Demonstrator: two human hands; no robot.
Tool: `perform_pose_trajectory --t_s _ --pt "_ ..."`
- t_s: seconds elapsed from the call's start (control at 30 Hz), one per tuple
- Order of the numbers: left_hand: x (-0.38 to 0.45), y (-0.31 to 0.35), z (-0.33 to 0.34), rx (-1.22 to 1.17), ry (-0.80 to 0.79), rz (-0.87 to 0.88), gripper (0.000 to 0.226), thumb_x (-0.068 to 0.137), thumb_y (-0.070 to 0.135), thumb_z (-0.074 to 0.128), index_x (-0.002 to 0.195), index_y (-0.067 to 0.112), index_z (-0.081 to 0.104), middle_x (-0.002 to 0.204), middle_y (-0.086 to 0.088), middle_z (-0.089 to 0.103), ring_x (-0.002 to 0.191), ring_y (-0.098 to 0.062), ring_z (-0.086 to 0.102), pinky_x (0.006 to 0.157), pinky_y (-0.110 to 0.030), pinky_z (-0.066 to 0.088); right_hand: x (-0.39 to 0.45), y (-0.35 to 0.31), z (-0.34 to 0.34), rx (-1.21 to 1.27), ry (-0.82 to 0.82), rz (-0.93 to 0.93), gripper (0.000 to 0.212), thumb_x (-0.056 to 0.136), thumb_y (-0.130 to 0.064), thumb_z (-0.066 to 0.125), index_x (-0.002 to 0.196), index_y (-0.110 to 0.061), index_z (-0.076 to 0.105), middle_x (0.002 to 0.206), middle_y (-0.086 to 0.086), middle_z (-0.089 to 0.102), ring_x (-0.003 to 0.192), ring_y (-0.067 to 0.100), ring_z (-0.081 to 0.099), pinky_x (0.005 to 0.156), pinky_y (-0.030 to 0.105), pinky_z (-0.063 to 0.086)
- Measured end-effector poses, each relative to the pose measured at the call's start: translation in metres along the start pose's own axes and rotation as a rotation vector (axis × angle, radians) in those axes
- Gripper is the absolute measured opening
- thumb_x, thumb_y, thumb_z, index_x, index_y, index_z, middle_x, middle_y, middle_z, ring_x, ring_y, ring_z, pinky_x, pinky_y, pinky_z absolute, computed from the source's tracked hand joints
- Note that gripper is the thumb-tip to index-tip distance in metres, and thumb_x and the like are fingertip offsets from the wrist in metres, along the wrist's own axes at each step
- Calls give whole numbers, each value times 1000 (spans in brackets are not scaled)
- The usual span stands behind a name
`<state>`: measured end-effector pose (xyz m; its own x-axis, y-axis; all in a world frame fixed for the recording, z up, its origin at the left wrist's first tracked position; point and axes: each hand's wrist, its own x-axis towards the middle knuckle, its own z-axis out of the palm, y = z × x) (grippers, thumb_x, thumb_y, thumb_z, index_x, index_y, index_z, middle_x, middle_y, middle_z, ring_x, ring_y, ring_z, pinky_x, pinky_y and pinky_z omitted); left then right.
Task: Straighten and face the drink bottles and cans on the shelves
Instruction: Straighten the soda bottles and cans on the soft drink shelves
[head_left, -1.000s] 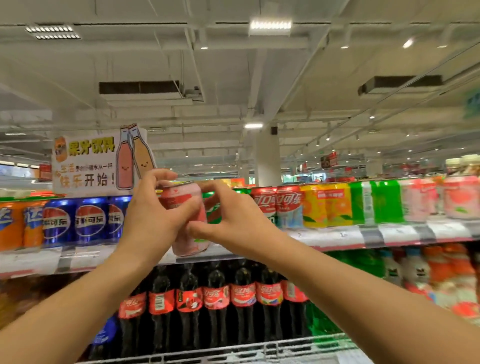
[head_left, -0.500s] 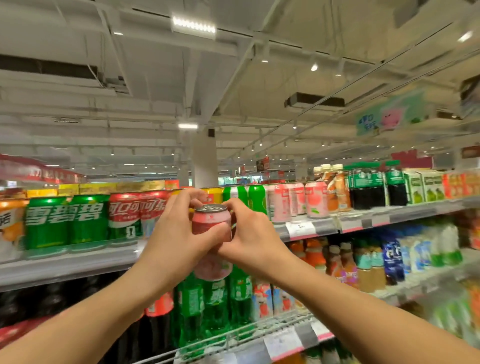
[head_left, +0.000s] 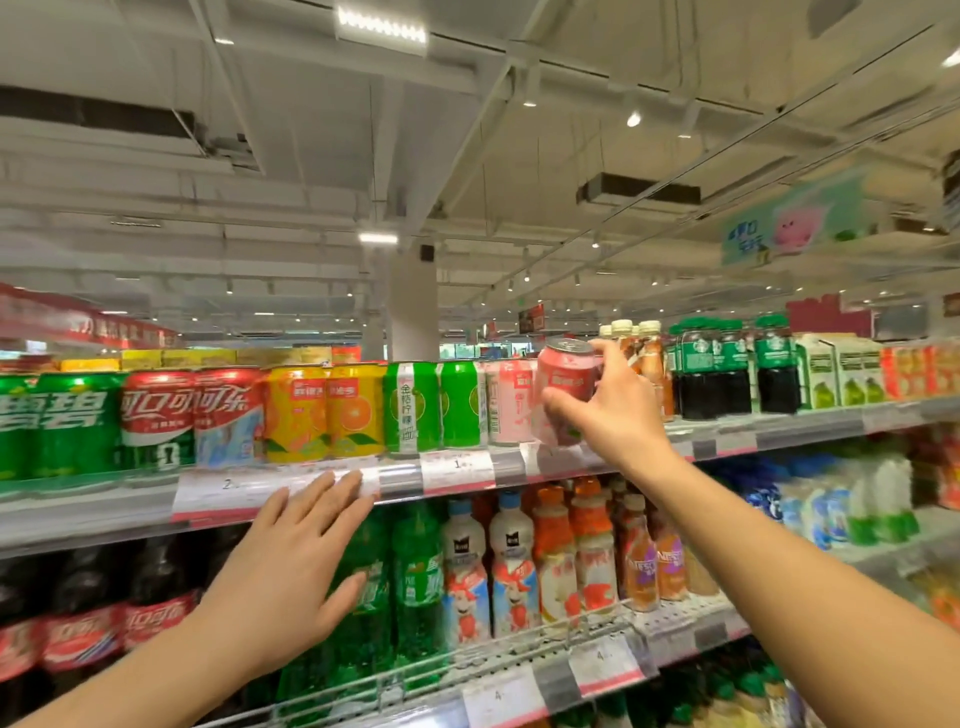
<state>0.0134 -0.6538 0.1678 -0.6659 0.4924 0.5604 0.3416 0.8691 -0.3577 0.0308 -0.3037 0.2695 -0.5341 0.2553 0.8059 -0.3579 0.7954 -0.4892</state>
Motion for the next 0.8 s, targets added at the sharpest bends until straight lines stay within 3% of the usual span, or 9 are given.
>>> perform_pose_trajectory --t_s 0.17,0.33,0.43,0.63,0.73,0.8 --pt "1 0 -6 -49 -53 -1 75 86 64 45 153 31 43 160 3 37 144 -22 42 119 -42 26 35 26 19 -63 72 30 70 79 -42 81 129 -21 37 111 6 69 100 29 67 90 47 56" --pt "6 -2 -20 -155 -107 -1 81 85 71 26 160 40 17 166 14 11 154 -13 16 123 -37 12 53 36 31 -161 25 48 64 82 -42 79 129 -15 44 121 8 57 108 27 59 93 44 52" --pt "9 1 -28 -165 -113 -5 87 79 73 15 160 40 14 167 14 9 155 -13 12 122 -33 13 62 36 36 -195 -19 49 64 83 -44 78 130 -14 47 125 9 49 113 27 54 98 44 49" --pt "11 2 -33 -164 -118 -11 93 73 75 9 160 41 13 168 16 9 154 -10 12 121 -31 23 73 36 41 -305 -80 34 61 81 -53 77 121 -16 50 113 6 60 105 28 61 90 49 55" --pt "12 2 -32 -155 -118 -8 93 73 75 9 160 41 13 168 16 9 154 -10 12 121 -30 22 77 36 38 -407 -94 6 56 83 -55 74 114 -16 48 96 2 67 90 27 66 78 48 59" --pt "12 2 -30 -153 -114 -3 93 74 75 10 160 40 14 168 15 9 155 -11 12 121 -30 19 79 35 38 -408 -118 11 54 82 -52 77 113 -18 49 100 4 66 90 28 66 79 49 59"
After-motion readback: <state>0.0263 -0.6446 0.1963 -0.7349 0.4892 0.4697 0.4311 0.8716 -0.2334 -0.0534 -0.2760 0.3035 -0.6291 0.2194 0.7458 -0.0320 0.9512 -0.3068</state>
